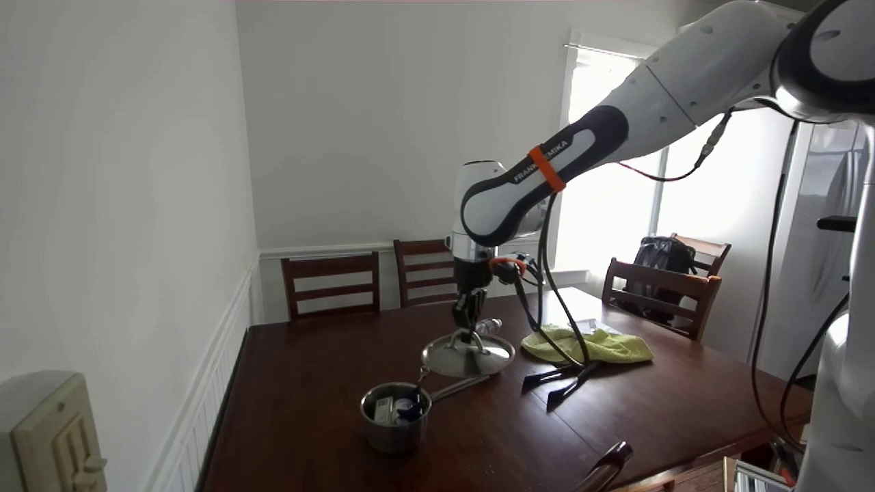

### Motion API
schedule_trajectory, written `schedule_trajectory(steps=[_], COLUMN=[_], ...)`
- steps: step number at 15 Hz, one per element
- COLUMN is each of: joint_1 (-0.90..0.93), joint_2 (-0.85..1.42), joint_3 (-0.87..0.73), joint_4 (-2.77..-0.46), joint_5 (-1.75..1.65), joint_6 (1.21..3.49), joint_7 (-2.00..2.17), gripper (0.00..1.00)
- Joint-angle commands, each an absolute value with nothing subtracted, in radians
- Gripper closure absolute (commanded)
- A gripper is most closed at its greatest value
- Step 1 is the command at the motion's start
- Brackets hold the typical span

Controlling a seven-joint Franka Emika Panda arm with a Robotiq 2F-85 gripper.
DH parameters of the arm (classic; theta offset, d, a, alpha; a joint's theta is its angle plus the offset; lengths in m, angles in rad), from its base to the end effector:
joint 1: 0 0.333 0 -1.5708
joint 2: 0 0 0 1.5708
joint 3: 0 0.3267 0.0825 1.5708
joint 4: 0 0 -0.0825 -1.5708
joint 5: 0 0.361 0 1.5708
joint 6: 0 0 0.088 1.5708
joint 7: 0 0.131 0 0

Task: Remove the lid from the pot and put it on the table

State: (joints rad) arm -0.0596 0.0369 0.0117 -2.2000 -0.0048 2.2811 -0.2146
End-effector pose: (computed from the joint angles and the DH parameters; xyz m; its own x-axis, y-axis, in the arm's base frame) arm 0.5224 -0.0253 0.3712 0.9847 0.1690 0.0425 0.1686 -0.9856 0.0127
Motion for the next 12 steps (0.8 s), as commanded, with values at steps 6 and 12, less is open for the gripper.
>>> schedule_trajectory(steps=[6,12], joint_1=[-0.171,-0.112], joint_2=[-0.229,-0.111], joint_3=[-0.169,-0.215], joint_4=[-2.696,-2.744], joint_5=[0.067,0.330], joint_6=[2.437,2.768], joint_7=[-0.105,-0.185], gripper=[0.96,0.96])
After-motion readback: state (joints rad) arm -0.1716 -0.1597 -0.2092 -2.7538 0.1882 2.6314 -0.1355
